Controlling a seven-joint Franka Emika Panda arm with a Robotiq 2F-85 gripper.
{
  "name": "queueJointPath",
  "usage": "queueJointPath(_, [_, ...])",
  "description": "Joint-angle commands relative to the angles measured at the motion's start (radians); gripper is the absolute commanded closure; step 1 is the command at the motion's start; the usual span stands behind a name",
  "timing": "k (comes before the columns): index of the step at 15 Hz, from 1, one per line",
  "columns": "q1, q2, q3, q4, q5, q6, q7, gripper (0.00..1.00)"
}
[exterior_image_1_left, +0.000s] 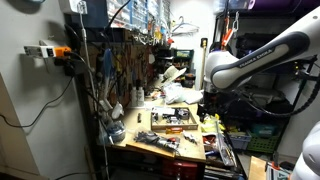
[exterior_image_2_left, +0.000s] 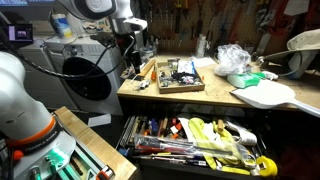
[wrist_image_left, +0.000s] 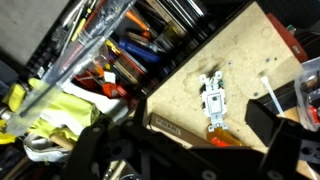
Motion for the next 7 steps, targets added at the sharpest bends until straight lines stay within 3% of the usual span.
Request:
queueJointPath(1, [0.069, -0.15, -0.044, 0.028, -0.064, -0.266, 0.027, 0.0])
queueJointPath(2, [0.085, -0.179, -0.055, 0.029, -0.076, -0.288, -0.001, 0.0])
queueJointPath(3, [0.085, -0.106, -0.058, 0.037, -0.066, -0.222, 0.038, 0.0])
queueJointPath(7, [0.104, -0.169, -0.07, 0.043, -0.075, -0.275, 0.025, 0.0])
